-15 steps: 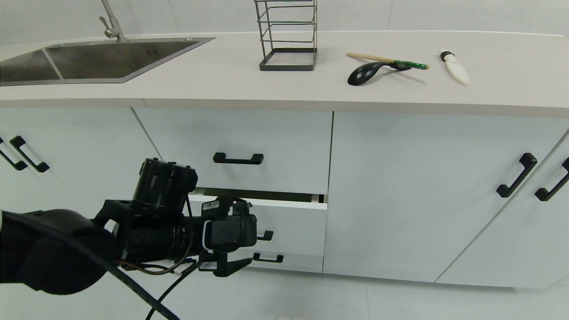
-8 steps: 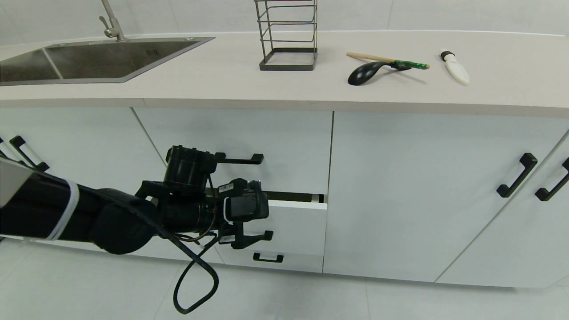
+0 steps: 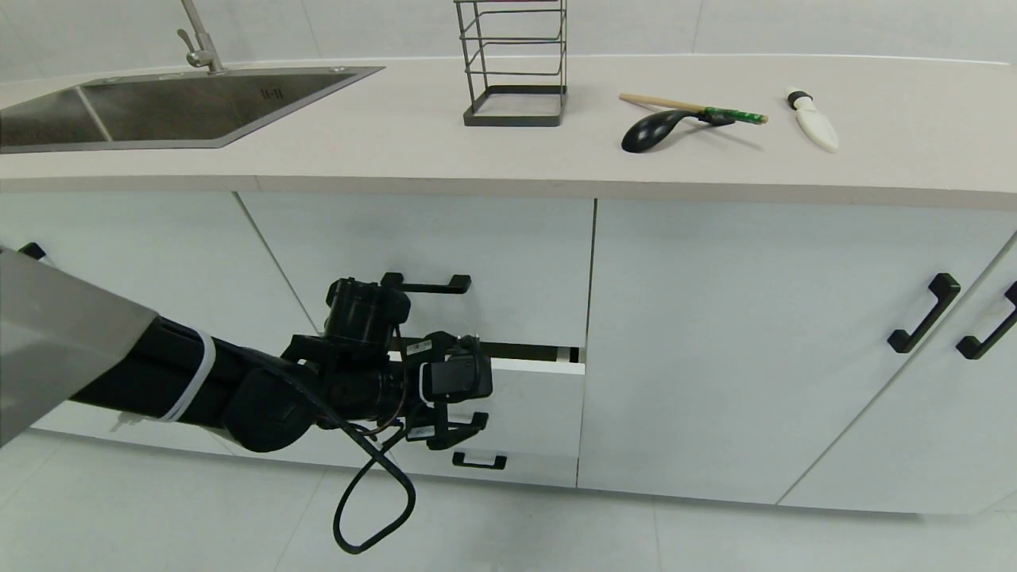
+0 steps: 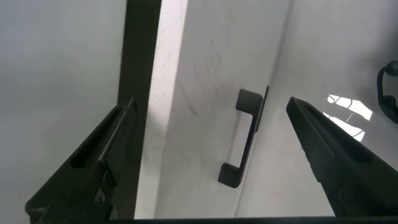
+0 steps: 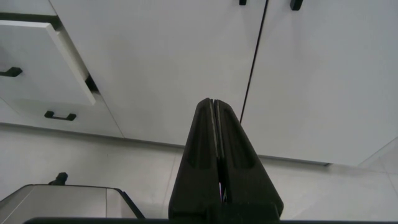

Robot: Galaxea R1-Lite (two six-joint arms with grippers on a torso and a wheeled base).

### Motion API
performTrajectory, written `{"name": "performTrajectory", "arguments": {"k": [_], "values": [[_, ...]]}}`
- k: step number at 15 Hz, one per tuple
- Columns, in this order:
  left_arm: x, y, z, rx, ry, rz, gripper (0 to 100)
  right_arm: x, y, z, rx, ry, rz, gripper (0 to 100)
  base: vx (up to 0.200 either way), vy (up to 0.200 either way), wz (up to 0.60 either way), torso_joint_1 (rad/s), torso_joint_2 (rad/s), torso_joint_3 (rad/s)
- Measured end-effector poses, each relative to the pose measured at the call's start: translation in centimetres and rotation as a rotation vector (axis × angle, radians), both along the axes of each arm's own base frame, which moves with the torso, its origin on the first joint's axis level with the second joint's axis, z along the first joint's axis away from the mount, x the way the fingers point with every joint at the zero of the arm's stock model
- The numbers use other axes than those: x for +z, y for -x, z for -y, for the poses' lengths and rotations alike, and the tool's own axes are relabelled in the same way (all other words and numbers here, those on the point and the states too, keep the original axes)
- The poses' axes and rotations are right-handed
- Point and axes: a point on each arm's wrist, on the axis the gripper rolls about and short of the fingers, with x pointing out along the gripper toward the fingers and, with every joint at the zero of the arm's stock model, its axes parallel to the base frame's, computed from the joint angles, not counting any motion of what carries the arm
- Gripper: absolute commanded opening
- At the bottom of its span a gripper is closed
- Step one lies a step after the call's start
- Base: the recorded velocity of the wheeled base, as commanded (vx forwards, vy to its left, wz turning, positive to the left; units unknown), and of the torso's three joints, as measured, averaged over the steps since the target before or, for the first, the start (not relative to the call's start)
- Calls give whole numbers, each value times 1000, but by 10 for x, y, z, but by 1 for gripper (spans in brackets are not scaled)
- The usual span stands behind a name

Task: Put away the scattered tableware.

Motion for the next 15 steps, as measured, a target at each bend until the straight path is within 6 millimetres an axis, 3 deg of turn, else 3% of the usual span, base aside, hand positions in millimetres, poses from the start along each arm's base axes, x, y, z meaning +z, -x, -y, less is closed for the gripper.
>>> {"name": "performTrajectory", "arguments": {"k": [6, 10, 15], "values": [[-7, 6, -4, -6, -3, -32, 100, 0, 0, 0, 0, 0, 0, 0, 0, 0, 0, 0, 0, 0], [-13, 50, -21, -25, -21, -112, 100, 0, 0, 0, 0, 0, 0, 0, 0, 0, 0, 0, 0, 0], [-1, 110, -44, -7, -5, -129, 100, 0, 0, 0, 0, 0, 0, 0, 0, 0, 0, 0, 0, 0]]}}
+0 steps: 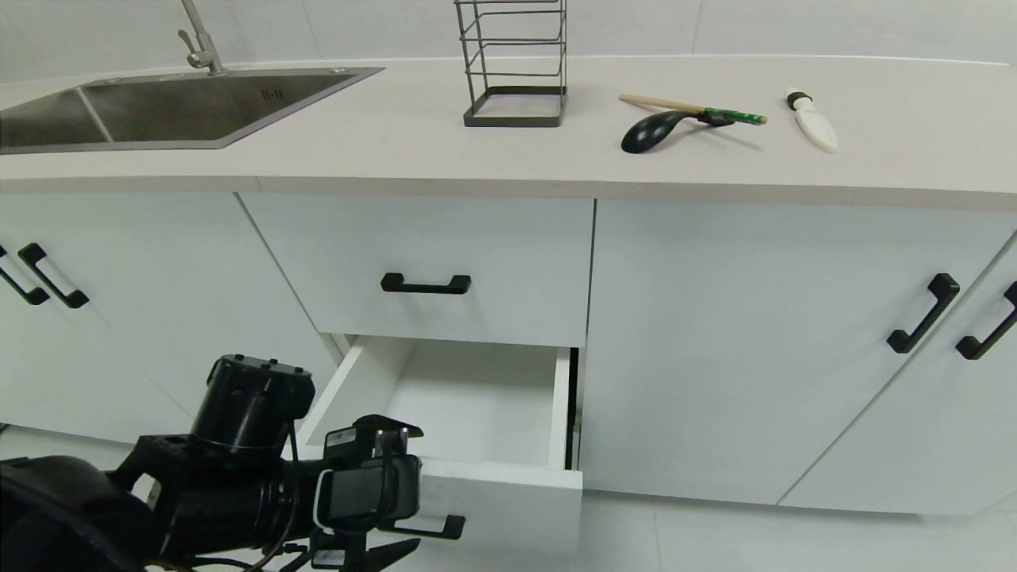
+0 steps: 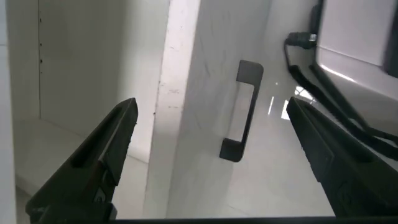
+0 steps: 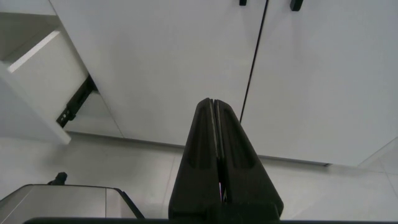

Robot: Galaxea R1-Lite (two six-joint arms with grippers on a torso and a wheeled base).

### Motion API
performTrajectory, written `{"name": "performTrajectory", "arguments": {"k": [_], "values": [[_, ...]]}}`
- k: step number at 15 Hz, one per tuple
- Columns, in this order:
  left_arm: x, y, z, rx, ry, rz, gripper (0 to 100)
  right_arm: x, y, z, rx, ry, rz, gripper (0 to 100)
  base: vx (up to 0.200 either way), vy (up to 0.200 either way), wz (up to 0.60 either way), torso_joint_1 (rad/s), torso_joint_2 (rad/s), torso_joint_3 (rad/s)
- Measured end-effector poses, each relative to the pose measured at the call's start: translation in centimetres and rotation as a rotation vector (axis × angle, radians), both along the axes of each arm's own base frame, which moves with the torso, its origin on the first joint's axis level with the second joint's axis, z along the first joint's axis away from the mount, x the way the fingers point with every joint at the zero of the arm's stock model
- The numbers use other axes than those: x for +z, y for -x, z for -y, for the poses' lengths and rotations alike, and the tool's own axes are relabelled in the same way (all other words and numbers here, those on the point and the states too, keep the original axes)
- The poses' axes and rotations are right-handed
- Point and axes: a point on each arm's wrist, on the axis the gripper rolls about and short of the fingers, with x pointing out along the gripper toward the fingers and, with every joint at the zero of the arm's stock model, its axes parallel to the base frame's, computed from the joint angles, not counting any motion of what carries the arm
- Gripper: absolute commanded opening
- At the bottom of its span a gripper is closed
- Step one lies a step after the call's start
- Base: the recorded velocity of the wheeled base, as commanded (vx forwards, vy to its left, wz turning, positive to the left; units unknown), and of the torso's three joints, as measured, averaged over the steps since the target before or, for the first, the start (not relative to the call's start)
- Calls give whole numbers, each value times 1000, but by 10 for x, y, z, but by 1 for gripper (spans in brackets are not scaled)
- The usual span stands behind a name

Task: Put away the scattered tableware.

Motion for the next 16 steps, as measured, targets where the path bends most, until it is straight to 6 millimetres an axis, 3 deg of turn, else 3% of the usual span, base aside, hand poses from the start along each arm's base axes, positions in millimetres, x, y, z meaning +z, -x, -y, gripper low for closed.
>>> {"name": "performTrajectory", "arguments": {"k": [3, 16], "values": [[5, 7, -2, -1, 9, 20, 100, 0, 0, 0, 0, 0, 0, 0, 0, 0, 0, 0, 0, 0], [6, 1, 0, 47, 65, 27, 100, 0, 0, 0, 0, 0, 0, 0, 0, 0, 0, 0, 0, 0]]}}
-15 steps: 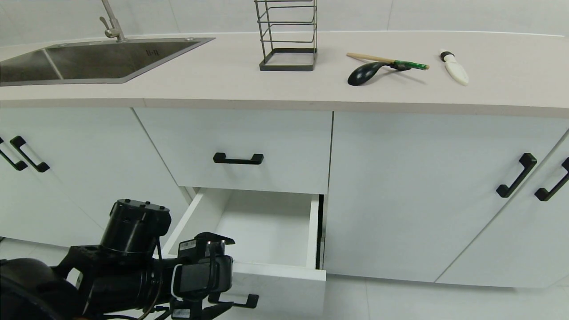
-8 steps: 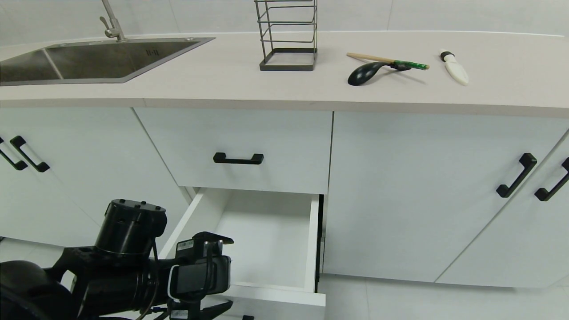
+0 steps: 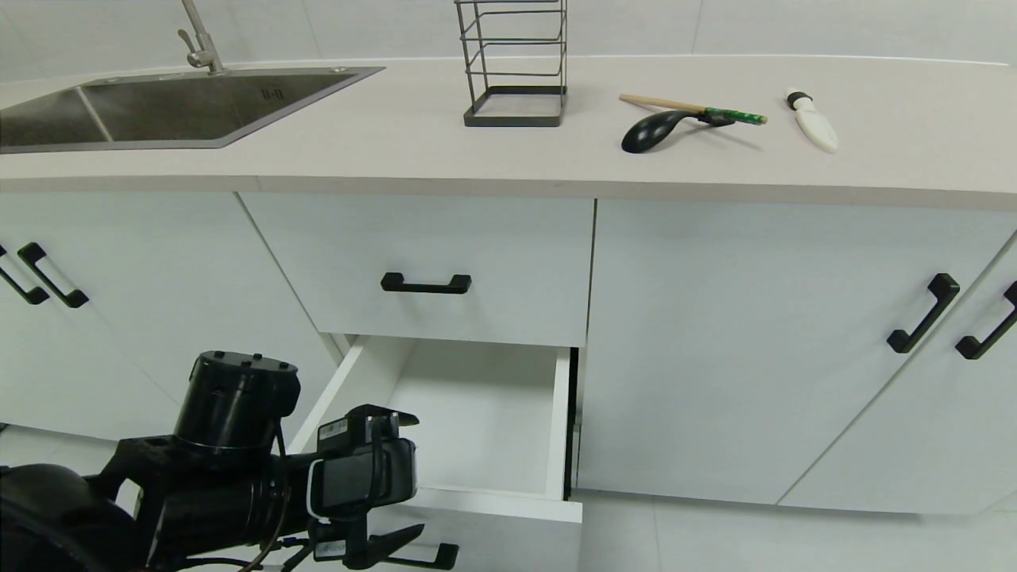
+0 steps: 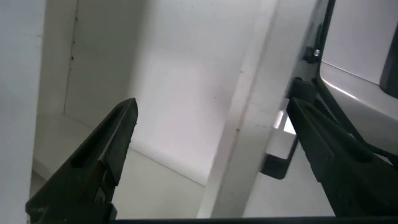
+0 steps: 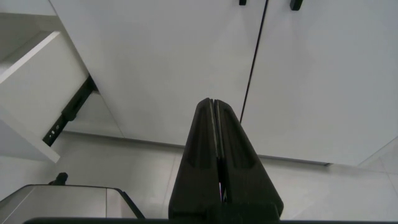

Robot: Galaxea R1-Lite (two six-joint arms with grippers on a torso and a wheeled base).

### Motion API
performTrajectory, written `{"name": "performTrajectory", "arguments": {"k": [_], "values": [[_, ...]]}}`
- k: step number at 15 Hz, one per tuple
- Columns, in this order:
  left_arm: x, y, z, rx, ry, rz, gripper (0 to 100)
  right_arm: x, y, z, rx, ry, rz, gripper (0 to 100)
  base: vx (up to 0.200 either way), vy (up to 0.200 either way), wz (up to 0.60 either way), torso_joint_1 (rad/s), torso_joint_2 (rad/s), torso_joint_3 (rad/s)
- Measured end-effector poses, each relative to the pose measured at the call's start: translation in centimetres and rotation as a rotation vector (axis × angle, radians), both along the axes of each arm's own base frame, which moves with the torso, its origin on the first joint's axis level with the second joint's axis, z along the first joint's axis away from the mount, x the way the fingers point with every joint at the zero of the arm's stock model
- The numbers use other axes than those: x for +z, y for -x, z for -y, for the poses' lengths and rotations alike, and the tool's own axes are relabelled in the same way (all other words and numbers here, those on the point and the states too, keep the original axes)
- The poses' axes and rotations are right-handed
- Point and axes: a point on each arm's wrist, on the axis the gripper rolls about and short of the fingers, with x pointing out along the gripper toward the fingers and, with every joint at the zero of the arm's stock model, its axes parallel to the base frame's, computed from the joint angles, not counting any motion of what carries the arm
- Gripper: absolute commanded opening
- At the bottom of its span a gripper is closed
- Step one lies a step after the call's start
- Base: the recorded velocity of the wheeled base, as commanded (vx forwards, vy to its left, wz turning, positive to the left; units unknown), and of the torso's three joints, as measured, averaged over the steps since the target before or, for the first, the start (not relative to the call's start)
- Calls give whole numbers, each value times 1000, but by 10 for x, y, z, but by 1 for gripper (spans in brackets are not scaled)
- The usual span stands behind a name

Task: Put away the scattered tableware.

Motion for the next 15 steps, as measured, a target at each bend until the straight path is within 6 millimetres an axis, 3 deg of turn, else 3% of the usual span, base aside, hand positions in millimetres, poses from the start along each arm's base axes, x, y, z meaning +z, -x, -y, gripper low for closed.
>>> {"name": "performTrajectory", "arguments": {"k": [3, 6, 8, 11, 15], "values": [[13, 1, 6, 7, 94, -2, 100, 0, 0, 0, 0, 0, 0, 0, 0, 0, 0, 0, 0, 0], [54, 13, 20, 150, 485, -133, 100, 0, 0, 0, 0, 0, 0, 0, 0, 0, 0, 0, 0, 0], [89, 30, 17, 201, 771, -170, 100, 0, 0, 0, 0, 0, 0, 0, 0, 0, 0, 0, 0, 0], [112, 73, -10, 224, 1087, -149, 100, 0, 0, 0, 0, 0, 0, 0, 0, 0, 0, 0, 0, 0], [94, 138, -58, 348, 1196, 110, 100, 0, 0, 0, 0, 0, 0, 0, 0, 0, 0, 0, 0, 0]]}}
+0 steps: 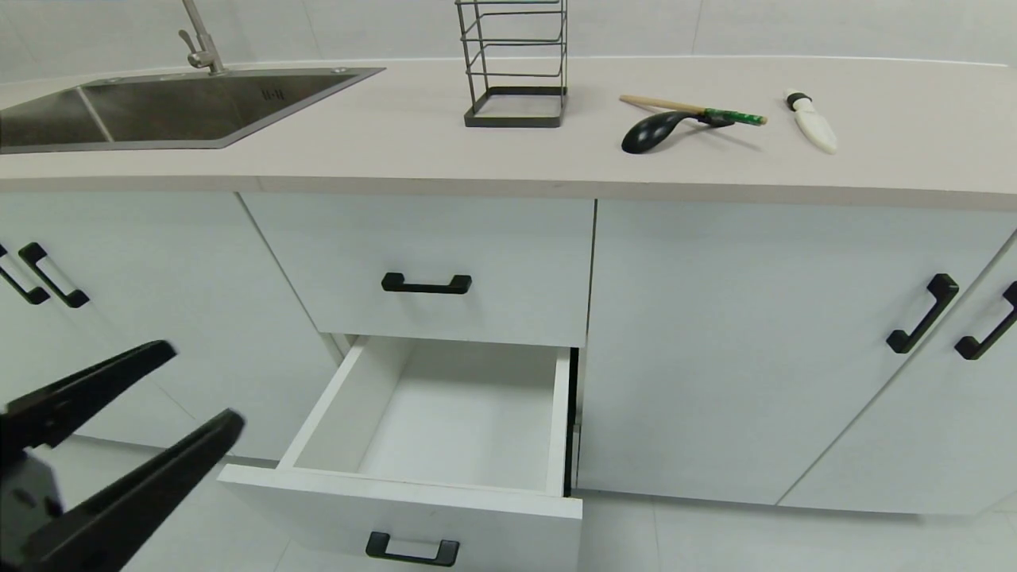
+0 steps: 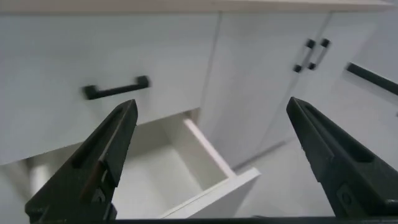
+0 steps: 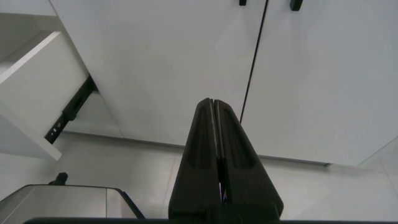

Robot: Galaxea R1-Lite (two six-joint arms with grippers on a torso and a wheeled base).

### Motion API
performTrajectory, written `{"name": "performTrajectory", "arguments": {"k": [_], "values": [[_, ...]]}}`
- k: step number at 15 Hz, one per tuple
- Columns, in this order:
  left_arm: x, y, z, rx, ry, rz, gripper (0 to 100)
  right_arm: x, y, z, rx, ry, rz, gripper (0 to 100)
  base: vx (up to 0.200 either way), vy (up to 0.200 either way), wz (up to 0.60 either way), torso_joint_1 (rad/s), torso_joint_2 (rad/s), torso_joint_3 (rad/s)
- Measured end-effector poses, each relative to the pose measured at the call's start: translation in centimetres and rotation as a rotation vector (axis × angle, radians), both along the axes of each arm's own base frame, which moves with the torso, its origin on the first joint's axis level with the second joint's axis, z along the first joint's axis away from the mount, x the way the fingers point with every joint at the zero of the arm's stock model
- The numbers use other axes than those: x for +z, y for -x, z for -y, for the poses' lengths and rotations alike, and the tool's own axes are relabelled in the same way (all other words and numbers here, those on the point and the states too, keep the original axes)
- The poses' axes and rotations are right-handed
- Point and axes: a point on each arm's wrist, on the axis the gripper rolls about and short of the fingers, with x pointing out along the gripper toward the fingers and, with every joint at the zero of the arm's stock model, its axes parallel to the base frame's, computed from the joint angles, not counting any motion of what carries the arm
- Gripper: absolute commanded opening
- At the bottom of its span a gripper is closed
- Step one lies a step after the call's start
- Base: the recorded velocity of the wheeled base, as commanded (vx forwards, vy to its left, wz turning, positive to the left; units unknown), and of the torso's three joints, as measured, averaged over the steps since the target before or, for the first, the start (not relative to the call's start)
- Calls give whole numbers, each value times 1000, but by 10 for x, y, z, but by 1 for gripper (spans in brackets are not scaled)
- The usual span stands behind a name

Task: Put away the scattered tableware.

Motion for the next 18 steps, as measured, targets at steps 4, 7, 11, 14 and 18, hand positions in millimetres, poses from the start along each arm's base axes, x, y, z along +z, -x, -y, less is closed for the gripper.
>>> {"name": "performTrajectory", "arguments": {"k": [4, 7, 11, 14, 18], "values": [[-36, 55, -27, 179, -46, 39, 100, 0, 0, 0, 2, 3, 1, 0, 0, 0, 0, 0, 0, 0], [-72, 84, -36, 294, -53, 23, 100, 0, 0, 0, 1, 2, 0, 0, 0, 0, 0, 0, 0, 0], [-121, 90, -37, 489, -154, -223, 100, 0, 0, 0, 1, 2, 0, 0, 0, 0, 0, 0, 0, 0], [-128, 95, -37, 596, -147, -206, 100, 0, 0, 0, 1, 1, 0, 0, 0, 0, 0, 0, 0, 0], [-129, 98, -36, 614, -167, -161, 100, 0, 0, 0, 0, 1, 0, 0, 0, 0, 0, 0, 0, 0]]}}
